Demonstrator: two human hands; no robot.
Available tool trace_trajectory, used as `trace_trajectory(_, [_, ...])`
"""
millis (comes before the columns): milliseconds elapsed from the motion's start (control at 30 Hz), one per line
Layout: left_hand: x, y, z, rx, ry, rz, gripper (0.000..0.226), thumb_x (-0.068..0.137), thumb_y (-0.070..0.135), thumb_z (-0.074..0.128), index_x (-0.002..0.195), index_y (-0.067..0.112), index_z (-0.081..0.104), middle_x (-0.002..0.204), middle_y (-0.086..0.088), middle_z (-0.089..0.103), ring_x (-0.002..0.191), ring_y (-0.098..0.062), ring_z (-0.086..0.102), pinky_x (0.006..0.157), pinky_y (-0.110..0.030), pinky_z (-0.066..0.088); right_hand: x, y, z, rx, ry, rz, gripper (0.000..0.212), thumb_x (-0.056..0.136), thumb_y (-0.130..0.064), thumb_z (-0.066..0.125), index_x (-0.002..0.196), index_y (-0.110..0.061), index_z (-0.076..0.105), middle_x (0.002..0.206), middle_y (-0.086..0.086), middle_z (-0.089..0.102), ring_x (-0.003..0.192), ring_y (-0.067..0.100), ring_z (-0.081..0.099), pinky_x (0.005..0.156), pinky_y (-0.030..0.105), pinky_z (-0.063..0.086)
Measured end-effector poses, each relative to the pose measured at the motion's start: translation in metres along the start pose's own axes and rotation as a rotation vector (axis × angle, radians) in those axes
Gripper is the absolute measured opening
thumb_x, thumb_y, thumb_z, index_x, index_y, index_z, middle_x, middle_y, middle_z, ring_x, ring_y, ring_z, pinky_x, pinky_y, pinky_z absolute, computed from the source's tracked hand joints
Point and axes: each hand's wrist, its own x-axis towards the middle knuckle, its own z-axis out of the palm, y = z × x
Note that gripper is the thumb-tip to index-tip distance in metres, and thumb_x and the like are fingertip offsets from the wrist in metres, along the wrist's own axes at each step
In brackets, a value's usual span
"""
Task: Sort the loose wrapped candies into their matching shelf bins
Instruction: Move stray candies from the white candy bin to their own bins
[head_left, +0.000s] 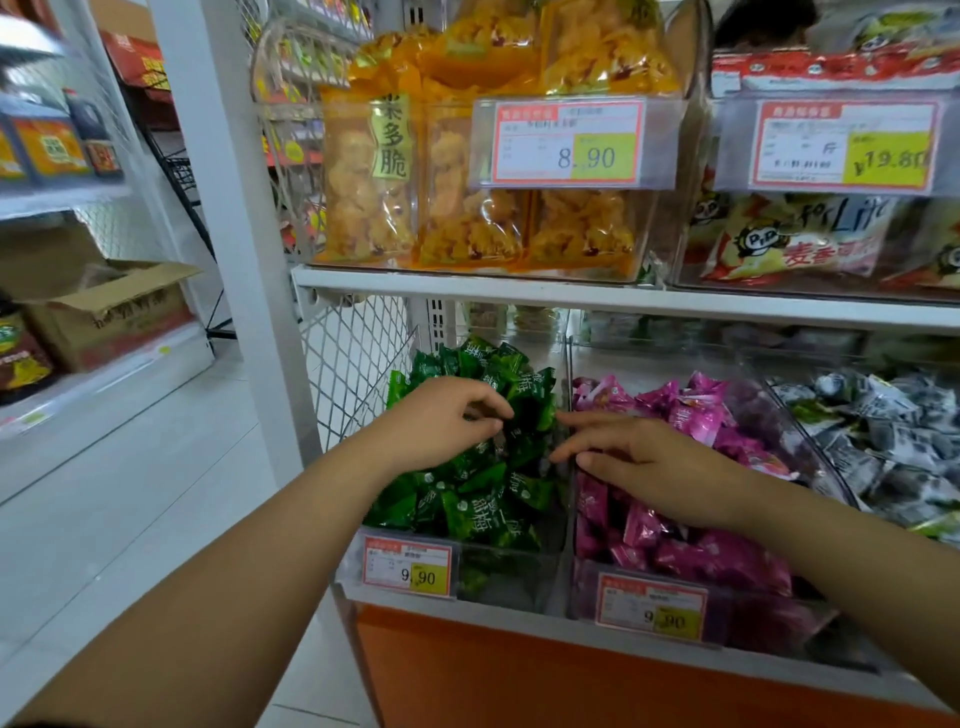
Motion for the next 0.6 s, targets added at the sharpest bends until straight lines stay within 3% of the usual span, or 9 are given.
trace_trajectory(67, [0.017,-0.002,0.005,0.032,-0.047,-0.033,0.023,0.094,0.022,0.057,0.116,0.024,0.065,0.116,0.011,0.062,0.104,-0.001,0.054,0.075,-0.003,0.036,0.000,0.002,0.000,-0.003,-0.002,-0.011,0.027,0.098,-0.024,0.046,0.114,-0.040,0.061,0.149,-0.018,0.030,0.127,-0.010,0.025,0.102,0.010,0.025])
trace_trajectory(167, [0.036,-0.007,0.008,0.111,-0.130,-0.088,0.030,0.096,0.016,0.053,0.125,0.019,0.061,0.128,0.002,0.060,0.113,-0.010,0.056,0.087,-0.016,0.038,0.001,0.003,0.000,-0.019,-0.001,-0.027,0.027,0.098,-0.026,0.046,0.114,-0.042,0.060,0.148,-0.021,0.029,0.124,-0.013,0.025,0.093,-0.003,0.023])
trace_trajectory(333, [0.049,-0.015,0.007,0.153,-0.231,-0.175,0.048,0.094,0.003,0.050,0.140,0.018,0.045,0.143,-0.005,0.047,0.127,-0.017,0.047,0.100,-0.024,0.038,0.001,0.007,0.000,-0.007,0.001,-0.038,0.028,0.098,-0.025,0.047,0.112,-0.046,0.059,0.145,-0.026,0.029,0.124,-0.015,0.024,0.095,-0.002,0.024])
trace_trajectory(467, [0.051,-0.020,0.003,0.207,-0.313,-0.230,0.060,0.092,0.005,0.054,0.146,0.024,0.034,0.148,-0.005,0.040,0.130,-0.021,0.043,0.099,-0.027,0.036,0.002,0.009,0.002,-0.005,0.011,-0.062,0.030,0.097,-0.026,0.048,0.107,-0.052,0.057,0.141,-0.029,0.028,0.124,-0.018,0.024,0.091,-0.007,0.024])
trace_trajectory(600, [0.054,-0.015,0.003,0.319,-0.376,-0.254,0.065,0.093,0.010,0.055,0.148,0.027,0.027,0.154,-0.001,0.029,0.136,-0.021,0.034,0.102,-0.026,0.032,0.001,0.010,0.002,0.010,0.008,-0.058,0.028,0.097,-0.027,0.049,0.111,-0.049,0.059,0.143,-0.029,0.027,0.127,-0.016,0.025,0.096,-0.001,0.026])
